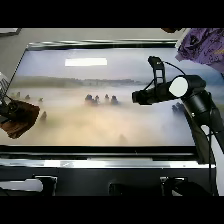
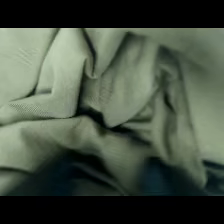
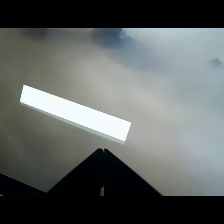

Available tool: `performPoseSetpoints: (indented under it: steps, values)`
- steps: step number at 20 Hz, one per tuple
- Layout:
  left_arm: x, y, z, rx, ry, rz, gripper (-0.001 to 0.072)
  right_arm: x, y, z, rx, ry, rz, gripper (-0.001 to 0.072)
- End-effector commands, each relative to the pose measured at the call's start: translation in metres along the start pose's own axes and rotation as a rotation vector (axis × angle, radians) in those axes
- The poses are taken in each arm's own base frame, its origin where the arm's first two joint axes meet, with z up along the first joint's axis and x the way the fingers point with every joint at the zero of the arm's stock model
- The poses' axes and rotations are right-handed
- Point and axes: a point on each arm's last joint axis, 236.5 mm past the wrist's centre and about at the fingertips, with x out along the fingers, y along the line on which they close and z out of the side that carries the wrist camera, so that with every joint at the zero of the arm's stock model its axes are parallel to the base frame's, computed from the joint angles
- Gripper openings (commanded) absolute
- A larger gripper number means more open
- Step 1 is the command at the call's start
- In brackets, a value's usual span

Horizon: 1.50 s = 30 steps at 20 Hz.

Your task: Fold the clothes and pants, and hang the long-sleeved shirts on hangers.

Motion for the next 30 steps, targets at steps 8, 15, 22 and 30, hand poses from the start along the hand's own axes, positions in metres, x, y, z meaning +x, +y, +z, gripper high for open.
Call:
performPoseSetpoints:
  steps: [8,15,22,30]
  values:
    - [-0.121,-0.144,-0.017,0.191,-0.178,-0.287,0.0014,-0.003,-0.011,0.001,0.027,-0.008,-0.049,0.0029]
    - [-0.225,-0.361,-0.174,0.392,-0.097,-0.795,0.0013,-0.054,-0.062,-0.019,-0.044,0.024,-0.303,0.0038]
    - [-0.182,-0.483,-0.344,0.377,0.126,-0.927,0.0019,-0.131,-0.114,-0.05,-0.051,0.07,-0.581,0.0088]
    - [-0.192,-0.423,-0.269,0.458,0.062,-0.824,0.0528,-0.134,-0.153,-0.024,0.138,-0.109,-0.566,0.0384]
